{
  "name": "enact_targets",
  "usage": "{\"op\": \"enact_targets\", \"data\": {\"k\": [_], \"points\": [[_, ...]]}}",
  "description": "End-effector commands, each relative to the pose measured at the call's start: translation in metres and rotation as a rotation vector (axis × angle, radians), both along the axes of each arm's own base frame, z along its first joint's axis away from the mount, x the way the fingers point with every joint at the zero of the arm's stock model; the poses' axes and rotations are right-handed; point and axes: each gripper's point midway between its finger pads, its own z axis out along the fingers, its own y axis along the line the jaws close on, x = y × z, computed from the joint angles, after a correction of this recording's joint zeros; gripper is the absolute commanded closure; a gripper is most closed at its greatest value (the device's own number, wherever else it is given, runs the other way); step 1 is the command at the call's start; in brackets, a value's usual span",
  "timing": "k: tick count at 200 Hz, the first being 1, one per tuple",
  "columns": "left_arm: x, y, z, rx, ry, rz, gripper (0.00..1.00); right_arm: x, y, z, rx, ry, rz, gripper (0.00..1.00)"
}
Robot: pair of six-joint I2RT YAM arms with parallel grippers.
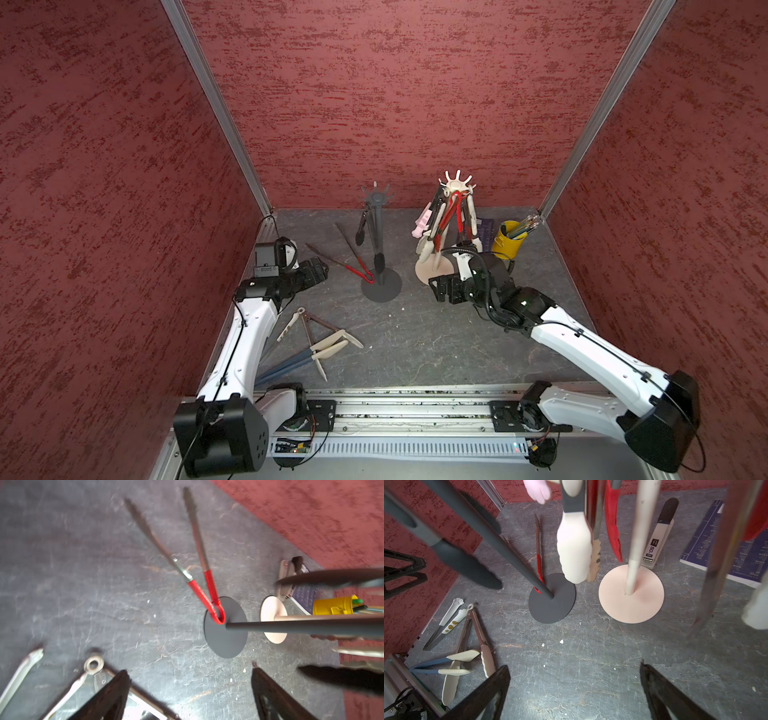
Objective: Hang food tongs on kitchen utensil racks
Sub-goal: Pick up the food tongs from the center of the board.
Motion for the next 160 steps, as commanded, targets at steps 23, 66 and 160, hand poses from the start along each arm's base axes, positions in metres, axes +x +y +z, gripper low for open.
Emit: {"op": "enact_targets", "data": {"k": [23, 66, 160], "points": [[-0.04, 0.011, -0.02, -0.131, 0.246, 0.124, 0.17, -0.003, -0.003, 0.005, 0.034, -0.014, 0.0, 0.01], [-0.093, 0.008, -0.06, -0.13, 0.465, 0.196, 0.23, 0.0, -0.002, -0.002, 0.032, -0.008, 0.02, 0.01], [-0.104, 0.019, -0.108, 0.0, 0.67, 0.257, 0.41, 0.004, 0.001, -0.006, 0.074, -0.008, 0.029, 0.01]]}}
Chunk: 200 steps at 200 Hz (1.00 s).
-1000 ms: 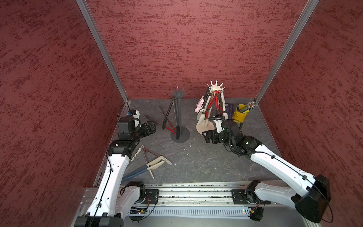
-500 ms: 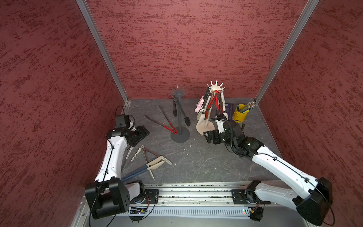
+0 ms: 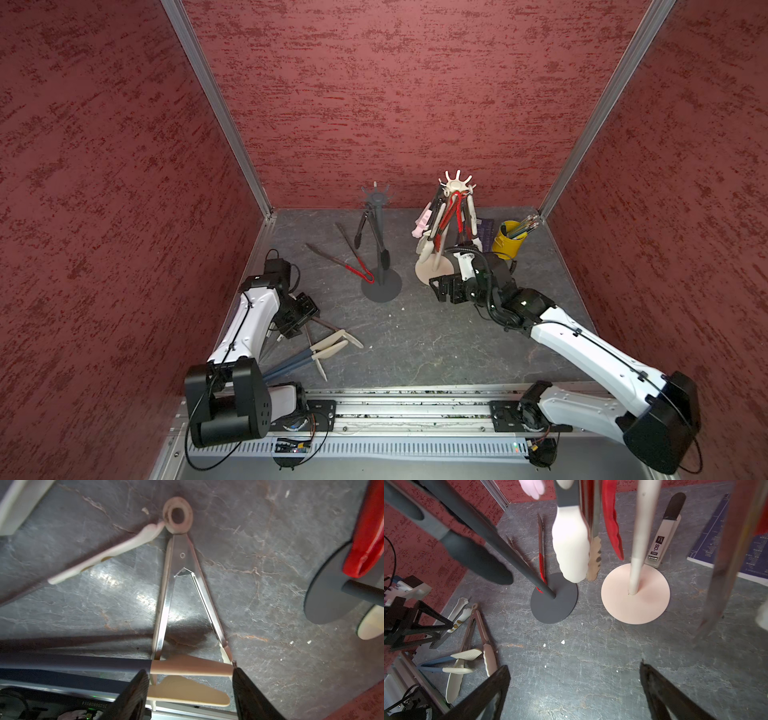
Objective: Hang food tongs on kitchen utensil racks
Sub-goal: Pick up the food tongs from the center of the board.
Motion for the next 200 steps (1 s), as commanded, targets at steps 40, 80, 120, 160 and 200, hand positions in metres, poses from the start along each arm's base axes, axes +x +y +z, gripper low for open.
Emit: {"op": "enact_targets", "data": {"k": [40, 80, 120, 160, 200], "points": [[0.009, 0.014, -0.032, 0.064, 0.042, 0.021, 0.5, -0.003, -0.006, 0.002, 0.038, -0.02, -0.009, 0.01], [0.012, 0.014, -0.048, 0.058, 0.057, 0.021, 0.6, -0.004, -0.01, 0.003, 0.041, -0.017, -0.02, 0.01], [0.017, 0.015, -0.064, 0.057, 0.062, 0.006, 0.69, -0.005, -0.011, 0.004, 0.039, -0.016, -0.026, 0.01], [0.026, 0.019, -0.069, 0.062, 0.051, -0.025, 0.76, -0.004, -0.013, 0.005, 0.034, -0.018, -0.032, 0.01], [0.046, 0.012, -0.062, 0.031, -0.022, -0.08, 0.86, -0.001, -0.014, 0.007, 0.033, -0.025, -0.041, 0.01]]}}
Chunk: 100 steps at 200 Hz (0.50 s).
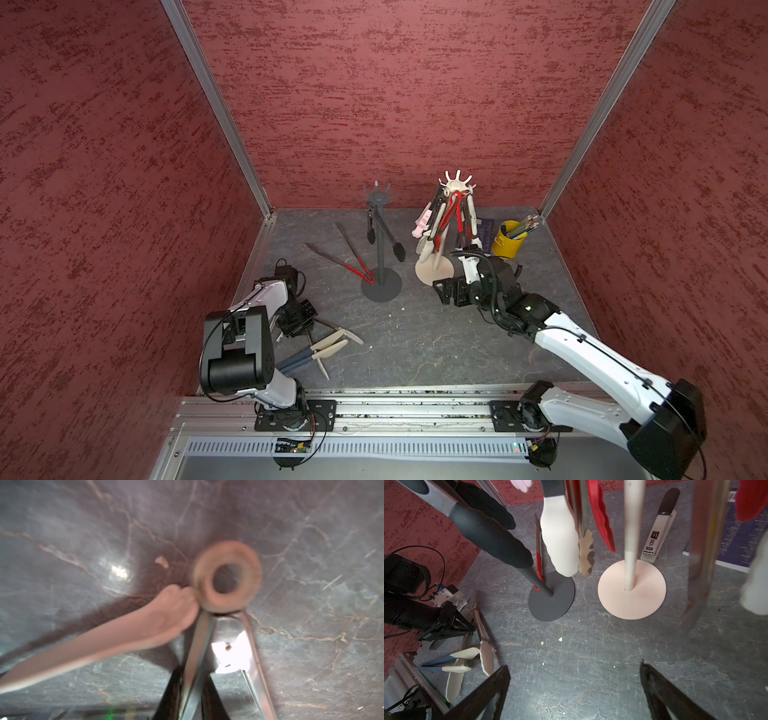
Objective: Hang food tongs on kitchen utensil racks
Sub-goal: Pick up the food tongs from the center of the board.
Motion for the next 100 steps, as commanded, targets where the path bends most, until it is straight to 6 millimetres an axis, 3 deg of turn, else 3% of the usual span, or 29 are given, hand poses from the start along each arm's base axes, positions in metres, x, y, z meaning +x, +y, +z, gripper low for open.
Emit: {"op": "enact_targets", "data": {"k": [1, 54, 100], "points": [[0.03, -0.003, 0.011, -0.019, -0.113, -0.037, 0.87, 0.004, -0.003, 0.011, 0.017, -0.025, -0.023, 0.01], [0.063, -0.003, 0.057, 0.029, -0.305, -0.123, 0.89, 0.008, -0.005, 0.014, 0.009, -0.035, -0.031, 0.01], [0.086, 0.004, 0.105, 0.175, -0.462, -0.184, 0.9, 0.011, -0.006, 0.016, 0.002, -0.042, -0.034, 0.01]]}}
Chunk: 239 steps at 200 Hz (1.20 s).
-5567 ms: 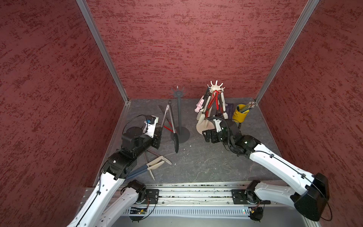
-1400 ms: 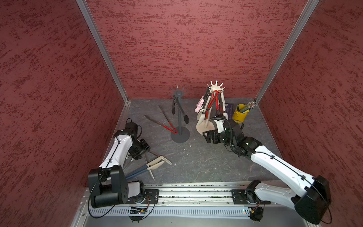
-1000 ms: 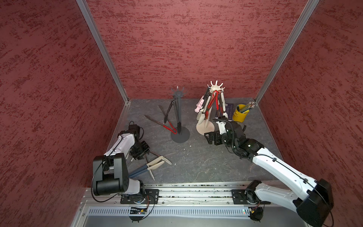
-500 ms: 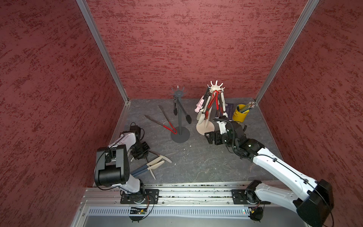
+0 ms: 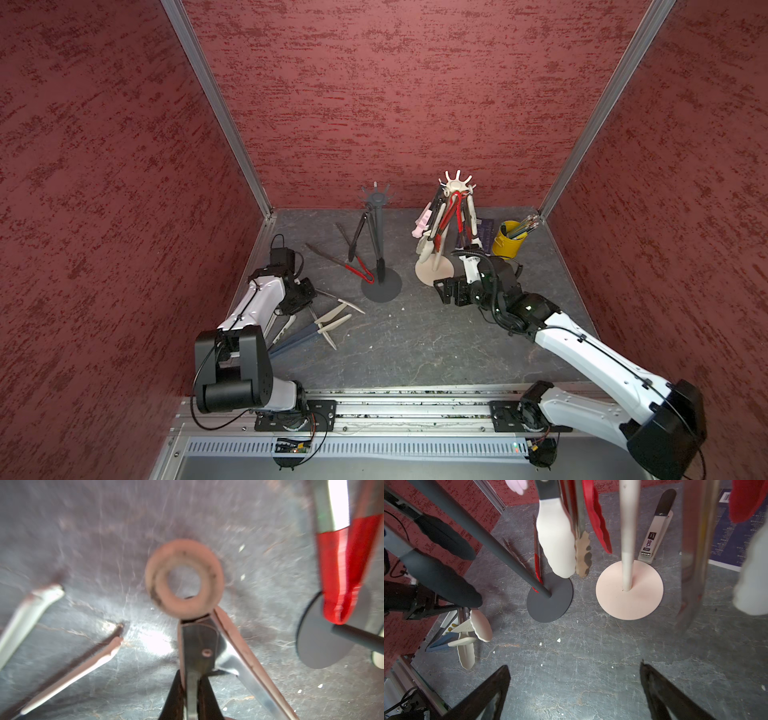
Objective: Hang food tongs on kitchen utensil racks
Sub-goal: Pick up the food tongs from the center of the board.
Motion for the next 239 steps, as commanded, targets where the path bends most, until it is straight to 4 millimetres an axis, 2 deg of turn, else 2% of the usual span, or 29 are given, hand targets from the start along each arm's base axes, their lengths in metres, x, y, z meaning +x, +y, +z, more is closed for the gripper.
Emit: {"op": "enact_targets", "data": {"k": [1, 52, 97, 129, 173, 192, 216, 239], "points": [[0.019, 0.002, 0.035, 0.094, -0.126, -0.051, 0.9, 0.008, -0.003, 0.016, 0.006, -0.038, -0.02, 0.01], [0.03, 0.008, 0.075, 0.265, -0.268, -0.06, 0.9, 0.011, -0.002, 0.017, 0.006, -0.039, -0.019, 0.01], [0.034, 0.007, 0.125, 0.348, -0.469, -0.034, 0.91, 0.011, -0.004, 0.018, 0.001, -0.043, -0.02, 0.01], [0.034, -0.004, 0.165, 0.423, -0.659, -0.057, 0.91, 0.012, -0.004, 0.017, 0.0, -0.043, -0.023, 0.01], [0.028, 0.0, 0.184, 0.468, -0.811, -0.016, 0.93, 0.012, -0.004, 0.016, 0.004, -0.04, -0.024, 0.01], [0.031, 0.009, 0.181, 0.413, -0.823, 0.03, 0.94, 0.013, -0.004, 0.016, 0.005, -0.04, -0.025, 0.01], [0.045, -0.001, 0.17, 0.363, -0.802, 0.005, 0.94, 0.014, -0.002, 0.015, 0.003, -0.035, -0.019, 0.01], [0.053, 0.001, 0.162, 0.37, -0.772, 0.011, 0.95, 0.015, -0.001, 0.015, 0.003, -0.032, -0.016, 0.01]]}}
